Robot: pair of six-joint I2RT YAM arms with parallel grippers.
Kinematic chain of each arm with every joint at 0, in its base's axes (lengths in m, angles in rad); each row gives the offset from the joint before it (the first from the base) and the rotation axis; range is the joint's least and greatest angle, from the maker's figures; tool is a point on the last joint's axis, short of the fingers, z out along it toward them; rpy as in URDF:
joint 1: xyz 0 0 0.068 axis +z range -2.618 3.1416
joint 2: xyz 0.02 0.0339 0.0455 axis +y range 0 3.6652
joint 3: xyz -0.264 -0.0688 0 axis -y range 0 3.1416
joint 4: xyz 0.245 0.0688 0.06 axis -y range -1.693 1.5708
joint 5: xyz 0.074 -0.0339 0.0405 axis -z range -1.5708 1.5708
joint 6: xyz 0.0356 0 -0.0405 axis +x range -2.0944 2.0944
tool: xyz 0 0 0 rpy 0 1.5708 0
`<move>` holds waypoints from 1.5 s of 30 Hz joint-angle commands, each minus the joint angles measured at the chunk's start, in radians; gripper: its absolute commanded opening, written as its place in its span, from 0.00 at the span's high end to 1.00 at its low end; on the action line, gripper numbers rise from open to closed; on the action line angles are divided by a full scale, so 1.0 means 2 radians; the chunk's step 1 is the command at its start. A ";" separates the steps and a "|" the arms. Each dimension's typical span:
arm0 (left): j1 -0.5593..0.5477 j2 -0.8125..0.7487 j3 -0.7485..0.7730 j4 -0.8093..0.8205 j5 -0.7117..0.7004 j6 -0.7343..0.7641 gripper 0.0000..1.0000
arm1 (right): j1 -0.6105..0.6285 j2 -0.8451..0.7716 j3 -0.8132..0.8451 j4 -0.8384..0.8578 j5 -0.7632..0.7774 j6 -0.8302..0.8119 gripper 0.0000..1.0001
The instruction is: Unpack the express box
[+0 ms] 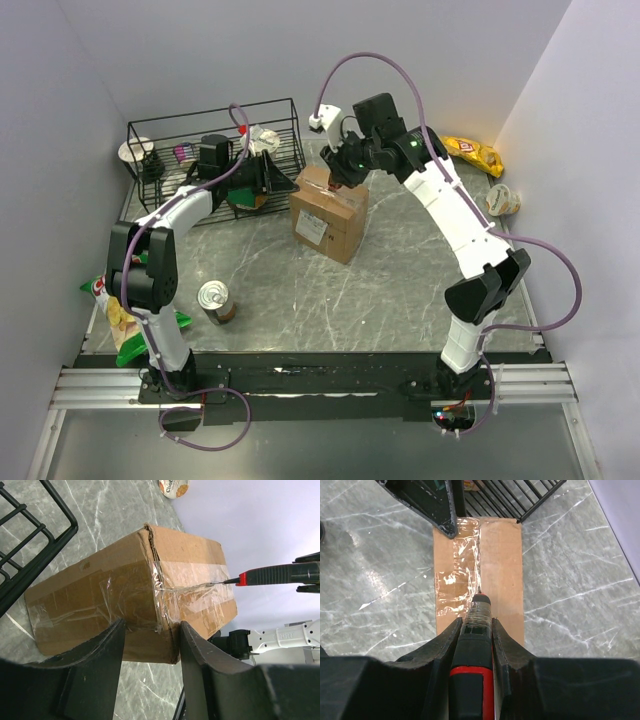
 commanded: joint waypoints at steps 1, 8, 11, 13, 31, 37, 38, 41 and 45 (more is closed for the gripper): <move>0.001 0.054 -0.025 -0.094 -0.116 0.052 0.56 | -0.007 -0.044 0.006 -0.075 0.018 0.006 1.00; 0.001 0.058 -0.023 -0.099 -0.121 0.056 0.56 | -0.012 -0.063 -0.010 -0.093 0.024 0.009 1.00; 0.001 0.058 -0.021 -0.103 -0.123 0.059 0.57 | -0.017 -0.067 -0.009 -0.104 0.026 0.010 1.00; 0.001 0.058 -0.022 -0.104 -0.124 0.060 0.57 | -0.021 -0.072 -0.004 -0.116 0.030 0.010 1.00; -0.003 0.041 0.026 0.128 0.043 -0.101 0.14 | -0.032 -0.084 -0.009 -0.113 0.016 0.014 1.00; -0.017 0.062 0.068 0.138 0.032 -0.108 0.16 | -0.031 -0.078 0.007 -0.112 0.021 0.010 1.00; -0.023 0.062 0.071 0.138 0.029 -0.108 0.16 | -0.031 -0.079 0.006 -0.111 0.022 0.011 1.00; -0.039 0.069 0.085 0.141 0.022 -0.106 0.16 | -0.031 -0.082 0.001 -0.107 0.022 0.014 1.00; -0.065 0.087 0.120 0.086 -0.011 -0.067 0.17 | -0.031 -0.083 0.000 -0.106 0.023 0.016 1.00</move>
